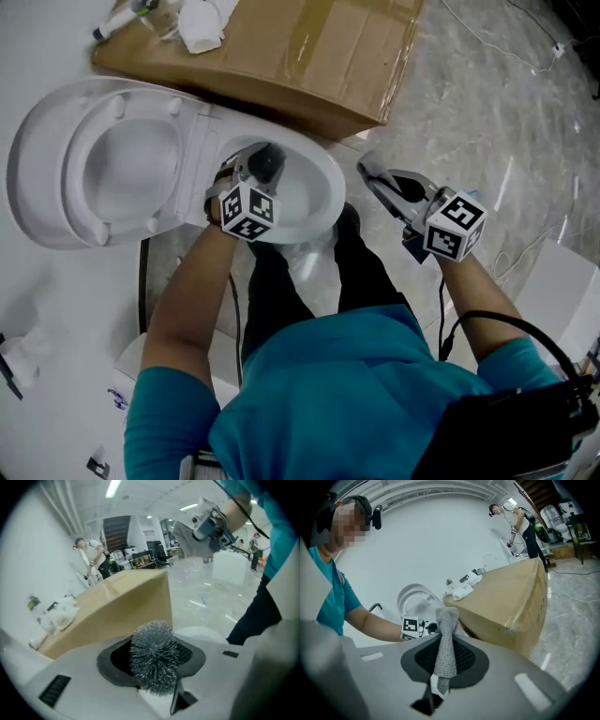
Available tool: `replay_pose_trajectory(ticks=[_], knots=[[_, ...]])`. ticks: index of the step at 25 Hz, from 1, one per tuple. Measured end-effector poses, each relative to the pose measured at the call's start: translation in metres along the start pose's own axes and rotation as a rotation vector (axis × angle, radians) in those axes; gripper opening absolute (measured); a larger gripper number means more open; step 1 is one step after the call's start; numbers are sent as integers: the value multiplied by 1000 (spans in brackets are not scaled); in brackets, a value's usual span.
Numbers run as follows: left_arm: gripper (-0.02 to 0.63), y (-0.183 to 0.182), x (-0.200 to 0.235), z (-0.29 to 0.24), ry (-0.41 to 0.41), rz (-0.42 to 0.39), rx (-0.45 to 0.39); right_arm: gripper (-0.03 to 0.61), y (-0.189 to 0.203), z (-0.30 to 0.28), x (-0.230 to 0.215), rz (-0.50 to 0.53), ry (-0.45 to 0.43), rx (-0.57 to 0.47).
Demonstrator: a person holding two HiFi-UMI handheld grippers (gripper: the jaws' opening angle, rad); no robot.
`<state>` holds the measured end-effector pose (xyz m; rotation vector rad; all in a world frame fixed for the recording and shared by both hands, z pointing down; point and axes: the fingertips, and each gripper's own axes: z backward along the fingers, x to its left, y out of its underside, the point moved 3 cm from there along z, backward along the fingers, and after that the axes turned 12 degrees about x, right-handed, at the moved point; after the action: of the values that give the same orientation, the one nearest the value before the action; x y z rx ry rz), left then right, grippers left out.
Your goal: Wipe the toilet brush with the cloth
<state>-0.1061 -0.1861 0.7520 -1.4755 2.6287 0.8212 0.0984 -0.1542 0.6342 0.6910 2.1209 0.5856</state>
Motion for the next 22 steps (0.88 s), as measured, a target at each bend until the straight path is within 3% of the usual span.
replay_pose_trajectory(ticks=[6,11,13,17,22], knots=[[175,-30,85,132,-129,305,-91,18,-80,45,55,114,-50,-51],[175,-59,131,249,-164,656,-274,20,-145,96,104,189,-111,-107],[175,-74,150,296,-198,745,-364,18,-178,109,123,257,-143,-128],[175,-104,171,379,-261,798,-505,18,-230,121,169,427,-189,-125],[175,-128,183,458,-298,734,-588,18,-281,105,248,637,-200,-72]])
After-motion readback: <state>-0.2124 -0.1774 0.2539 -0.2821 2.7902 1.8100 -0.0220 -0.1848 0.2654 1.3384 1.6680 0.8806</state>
